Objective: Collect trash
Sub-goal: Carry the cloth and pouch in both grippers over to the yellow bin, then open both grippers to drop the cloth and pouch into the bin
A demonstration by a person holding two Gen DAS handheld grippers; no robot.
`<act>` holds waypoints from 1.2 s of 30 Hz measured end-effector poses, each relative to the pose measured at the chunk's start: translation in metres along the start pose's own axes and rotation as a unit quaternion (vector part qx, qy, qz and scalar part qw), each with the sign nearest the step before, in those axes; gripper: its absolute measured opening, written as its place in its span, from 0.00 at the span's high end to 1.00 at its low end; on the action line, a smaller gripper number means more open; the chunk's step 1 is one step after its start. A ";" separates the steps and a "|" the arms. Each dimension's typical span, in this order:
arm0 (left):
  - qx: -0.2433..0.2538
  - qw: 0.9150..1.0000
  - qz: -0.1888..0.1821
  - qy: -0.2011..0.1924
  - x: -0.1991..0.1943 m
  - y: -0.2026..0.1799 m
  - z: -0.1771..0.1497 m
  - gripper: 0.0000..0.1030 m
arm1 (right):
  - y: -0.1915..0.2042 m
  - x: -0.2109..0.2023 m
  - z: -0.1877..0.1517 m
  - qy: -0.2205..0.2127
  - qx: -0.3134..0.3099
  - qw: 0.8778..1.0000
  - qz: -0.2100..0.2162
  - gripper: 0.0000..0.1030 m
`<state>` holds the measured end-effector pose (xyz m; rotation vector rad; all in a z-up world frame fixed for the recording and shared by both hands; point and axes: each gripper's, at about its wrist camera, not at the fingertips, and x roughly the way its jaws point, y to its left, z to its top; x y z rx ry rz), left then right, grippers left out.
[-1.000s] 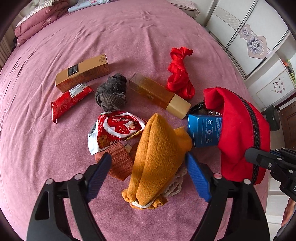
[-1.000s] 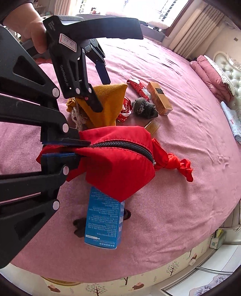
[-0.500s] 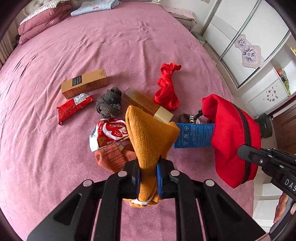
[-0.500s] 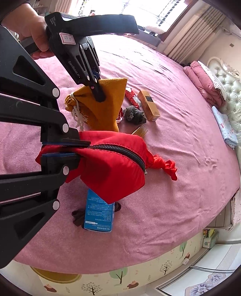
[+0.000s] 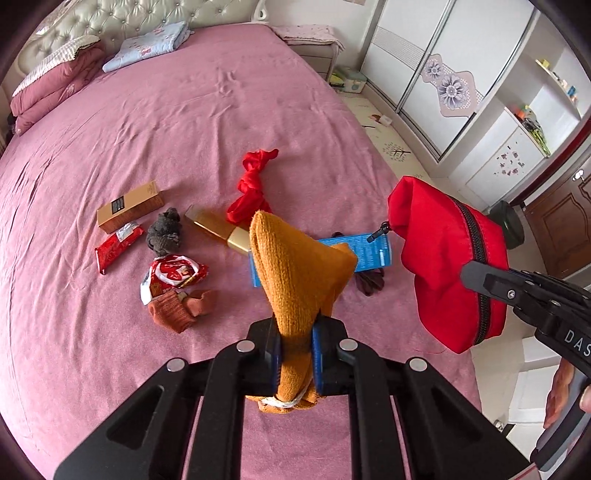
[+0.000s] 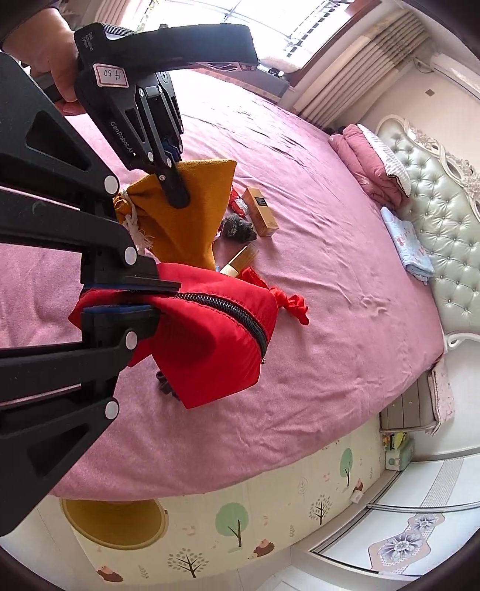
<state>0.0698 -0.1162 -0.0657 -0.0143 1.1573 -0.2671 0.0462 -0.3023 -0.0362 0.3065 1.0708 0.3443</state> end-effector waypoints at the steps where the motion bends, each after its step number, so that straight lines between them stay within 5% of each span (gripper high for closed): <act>1: 0.008 1.000 -0.004 0.001 0.000 -0.010 0.001 0.88 | -0.007 -0.009 -0.003 -0.006 0.006 1.000 -0.003 0.94; 16: 0.141 0.986 -0.081 0.035 0.036 -0.177 0.008 0.88 | -0.144 -0.089 -0.070 -0.029 0.113 0.988 -0.104 0.94; 32: 0.275 0.943 -0.157 0.100 0.130 -0.362 0.015 0.88 | -0.304 -0.124 -0.118 -0.051 0.270 0.947 -0.164 0.94; 34: 0.289 0.935 -0.171 0.110 0.138 -0.380 0.016 0.87 | -0.315 -0.128 -0.121 -0.054 0.282 0.944 -0.162 0.90; 36: 0.299 0.931 -0.178 0.114 0.144 -0.393 0.017 0.81 | -0.324 -0.135 -0.124 -0.067 0.295 0.938 -0.173 0.69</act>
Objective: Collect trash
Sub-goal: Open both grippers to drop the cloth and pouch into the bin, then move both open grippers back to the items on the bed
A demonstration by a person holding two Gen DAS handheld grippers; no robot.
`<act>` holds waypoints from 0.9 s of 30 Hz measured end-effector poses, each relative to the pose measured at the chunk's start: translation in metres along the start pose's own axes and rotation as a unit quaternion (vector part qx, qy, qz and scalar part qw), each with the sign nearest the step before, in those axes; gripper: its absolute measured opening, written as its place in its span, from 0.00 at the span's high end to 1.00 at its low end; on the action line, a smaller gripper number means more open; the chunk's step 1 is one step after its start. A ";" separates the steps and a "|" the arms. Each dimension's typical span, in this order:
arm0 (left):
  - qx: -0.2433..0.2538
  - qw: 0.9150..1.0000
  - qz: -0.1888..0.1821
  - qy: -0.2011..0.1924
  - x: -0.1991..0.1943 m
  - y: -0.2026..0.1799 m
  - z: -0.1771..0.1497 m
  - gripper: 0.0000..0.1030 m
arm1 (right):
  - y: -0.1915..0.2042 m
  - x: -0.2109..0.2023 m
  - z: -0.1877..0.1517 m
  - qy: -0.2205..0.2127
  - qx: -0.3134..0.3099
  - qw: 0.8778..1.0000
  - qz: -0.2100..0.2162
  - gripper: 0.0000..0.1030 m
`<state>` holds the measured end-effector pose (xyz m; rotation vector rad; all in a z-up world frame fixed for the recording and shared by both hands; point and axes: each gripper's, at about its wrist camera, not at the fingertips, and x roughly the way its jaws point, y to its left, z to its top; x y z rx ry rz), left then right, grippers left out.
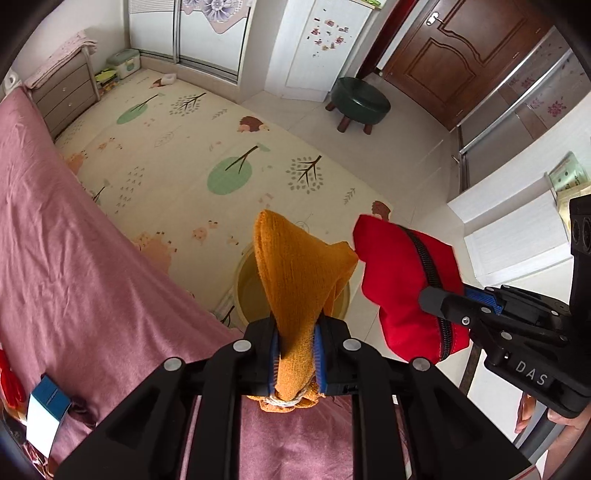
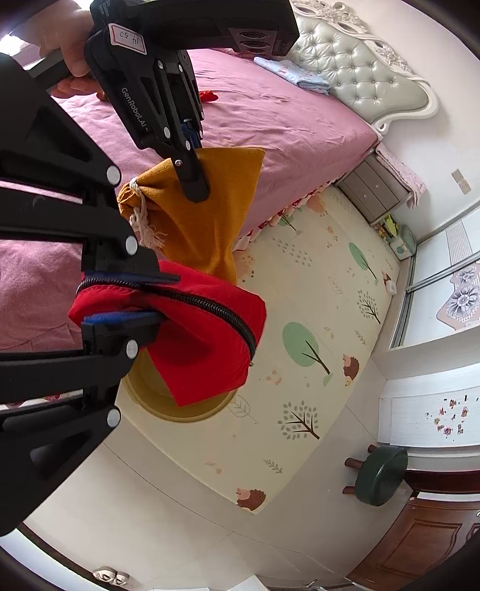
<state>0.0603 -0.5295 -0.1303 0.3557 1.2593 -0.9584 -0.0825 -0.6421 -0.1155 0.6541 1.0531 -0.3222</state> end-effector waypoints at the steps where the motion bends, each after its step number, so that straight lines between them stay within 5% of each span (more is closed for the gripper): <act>1: 0.003 1.000 0.002 -0.001 0.003 -0.002 0.004 0.77 | -0.004 -0.002 0.002 -0.007 0.005 1.000 -0.007 0.64; 3: 0.007 1.000 0.003 -0.003 0.007 -0.005 0.011 0.33 | -0.014 -0.006 0.006 -0.014 0.015 1.000 -0.012 0.61; 6: 0.014 1.000 0.012 -0.025 0.002 -0.008 0.015 0.18 | -0.022 -0.009 0.007 -0.020 0.029 0.999 -0.013 0.61; 15: -0.001 0.999 0.012 -0.035 -0.013 0.001 0.011 0.16 | -0.002 -0.002 0.007 -0.012 0.012 1.000 0.001 0.61; 27: -0.052 0.996 0.047 -0.055 -0.069 0.051 -0.027 0.16 | 0.071 -0.004 -0.002 0.003 -0.047 0.998 0.040 0.61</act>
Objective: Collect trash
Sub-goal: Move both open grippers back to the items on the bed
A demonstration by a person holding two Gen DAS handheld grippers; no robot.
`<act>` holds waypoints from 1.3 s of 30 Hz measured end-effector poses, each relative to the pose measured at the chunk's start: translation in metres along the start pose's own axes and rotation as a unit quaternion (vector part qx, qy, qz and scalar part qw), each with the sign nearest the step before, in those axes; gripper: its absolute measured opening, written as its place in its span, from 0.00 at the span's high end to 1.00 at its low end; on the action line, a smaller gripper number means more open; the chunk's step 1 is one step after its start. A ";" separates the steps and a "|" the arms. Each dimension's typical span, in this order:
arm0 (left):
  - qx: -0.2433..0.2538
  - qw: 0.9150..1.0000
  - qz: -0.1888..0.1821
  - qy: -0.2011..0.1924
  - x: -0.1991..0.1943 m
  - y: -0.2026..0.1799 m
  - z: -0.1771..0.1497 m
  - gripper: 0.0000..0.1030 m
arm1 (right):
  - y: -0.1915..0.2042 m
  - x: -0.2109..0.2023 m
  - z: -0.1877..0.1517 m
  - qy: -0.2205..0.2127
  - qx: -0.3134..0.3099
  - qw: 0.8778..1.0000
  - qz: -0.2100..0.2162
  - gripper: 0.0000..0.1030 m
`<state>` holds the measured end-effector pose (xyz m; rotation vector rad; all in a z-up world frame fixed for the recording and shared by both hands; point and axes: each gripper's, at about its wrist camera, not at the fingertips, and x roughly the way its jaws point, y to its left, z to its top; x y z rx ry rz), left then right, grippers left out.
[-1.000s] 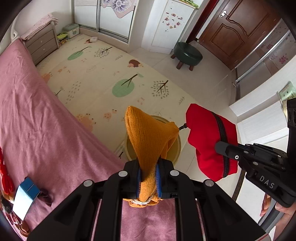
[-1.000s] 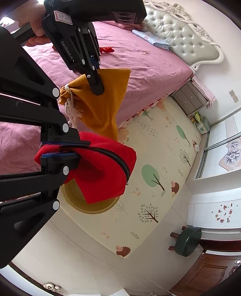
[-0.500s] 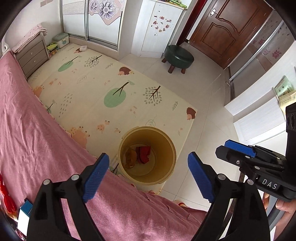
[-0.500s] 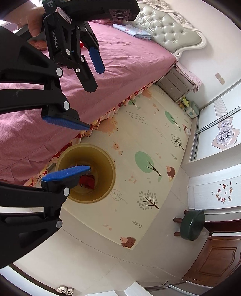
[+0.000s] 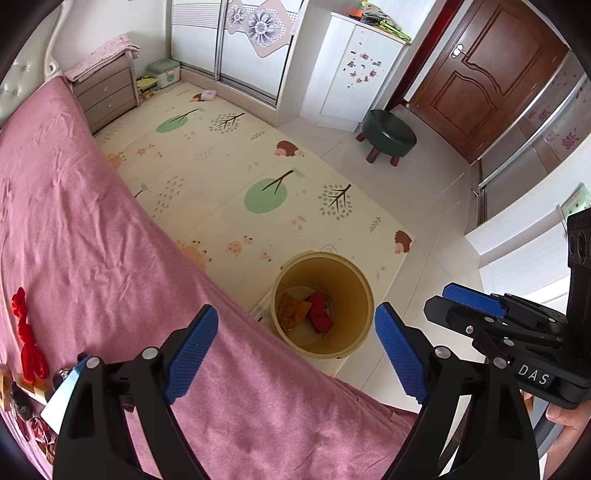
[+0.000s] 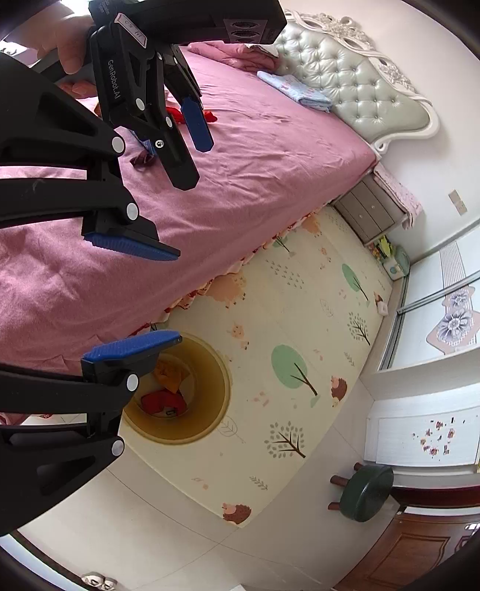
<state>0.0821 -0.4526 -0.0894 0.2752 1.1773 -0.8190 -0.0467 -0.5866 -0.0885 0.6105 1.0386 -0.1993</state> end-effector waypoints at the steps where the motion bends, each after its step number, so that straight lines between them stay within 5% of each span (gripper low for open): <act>1: -0.005 1.000 0.006 -0.001 -0.005 0.007 -0.005 0.16 | 0.009 0.002 -0.001 0.004 -0.009 1.000 0.004 0.61; 14: -0.132 0.986 0.097 -0.001 -0.079 0.125 -0.112 0.16 | 0.148 0.039 -0.037 0.064 -0.136 0.986 0.077 0.61; 25: -0.272 0.951 0.143 -0.027 -0.137 0.220 -0.197 0.16 | 0.272 0.073 -0.080 0.116 -0.244 0.954 0.130 0.61; 39: -0.375 0.912 0.160 -0.034 -0.157 0.307 -0.269 0.15 | 0.375 0.122 -0.112 0.160 -0.317 0.923 0.150 0.61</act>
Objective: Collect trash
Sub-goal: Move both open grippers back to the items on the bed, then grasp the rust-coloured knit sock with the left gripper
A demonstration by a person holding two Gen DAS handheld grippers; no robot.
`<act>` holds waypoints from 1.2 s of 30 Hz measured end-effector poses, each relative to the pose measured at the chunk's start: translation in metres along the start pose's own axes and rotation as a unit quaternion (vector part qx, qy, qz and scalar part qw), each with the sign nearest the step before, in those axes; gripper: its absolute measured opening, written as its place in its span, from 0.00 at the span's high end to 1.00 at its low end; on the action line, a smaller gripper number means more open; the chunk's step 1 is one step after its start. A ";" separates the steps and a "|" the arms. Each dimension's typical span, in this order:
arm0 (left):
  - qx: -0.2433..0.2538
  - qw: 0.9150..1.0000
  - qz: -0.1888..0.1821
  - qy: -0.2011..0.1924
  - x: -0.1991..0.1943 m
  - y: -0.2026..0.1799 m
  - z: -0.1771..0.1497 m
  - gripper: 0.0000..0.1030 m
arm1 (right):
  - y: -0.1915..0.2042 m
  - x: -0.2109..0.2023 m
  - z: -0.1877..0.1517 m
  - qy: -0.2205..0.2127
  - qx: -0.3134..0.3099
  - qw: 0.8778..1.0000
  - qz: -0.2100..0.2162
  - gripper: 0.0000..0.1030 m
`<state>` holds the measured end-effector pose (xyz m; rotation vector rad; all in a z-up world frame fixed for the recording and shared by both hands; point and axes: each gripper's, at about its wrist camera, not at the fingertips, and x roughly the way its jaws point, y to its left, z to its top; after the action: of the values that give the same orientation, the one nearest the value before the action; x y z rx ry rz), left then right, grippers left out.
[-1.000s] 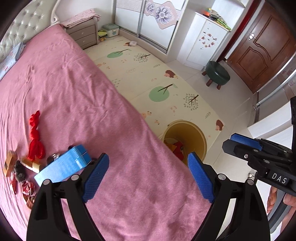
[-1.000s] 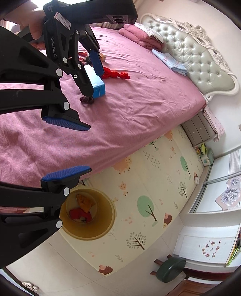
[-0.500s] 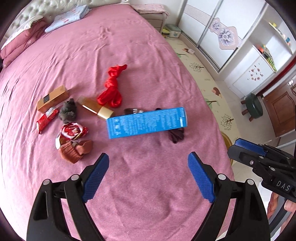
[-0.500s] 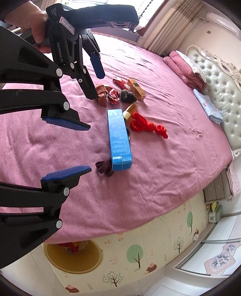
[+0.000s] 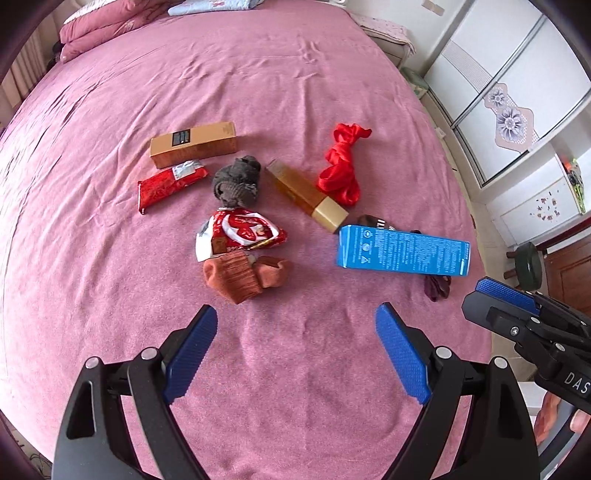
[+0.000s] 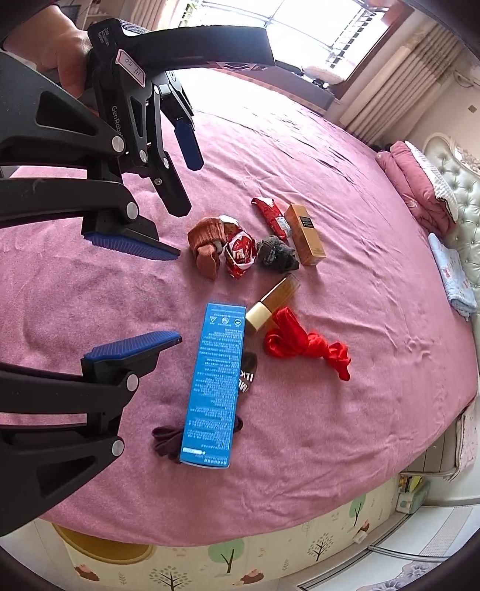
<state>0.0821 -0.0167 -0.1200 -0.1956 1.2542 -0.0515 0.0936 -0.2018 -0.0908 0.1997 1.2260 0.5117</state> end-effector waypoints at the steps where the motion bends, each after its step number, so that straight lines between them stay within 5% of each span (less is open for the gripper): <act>1: -0.006 1.000 0.000 0.002 0.003 0.006 0.002 0.15 | 0.003 0.005 0.003 0.003 -0.002 1.000 0.000 0.61; 22: -0.078 0.995 -0.024 0.063 0.121 0.053 0.031 0.16 | 0.009 0.089 0.056 0.040 -0.005 0.999 0.002 0.60; 29: -0.093 0.992 0.002 0.085 0.136 0.062 0.031 0.56 | 0.010 0.098 0.062 0.047 -0.007 0.999 0.007 0.60; 36: -0.113 0.990 -0.038 0.078 0.113 0.074 0.019 0.67 | 0.021 0.107 0.067 0.050 -0.013 0.999 0.018 0.60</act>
<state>0.1302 0.0419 -0.2334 -0.4420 1.4083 0.0101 0.1763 -0.1245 -0.1502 0.1763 1.3145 0.5733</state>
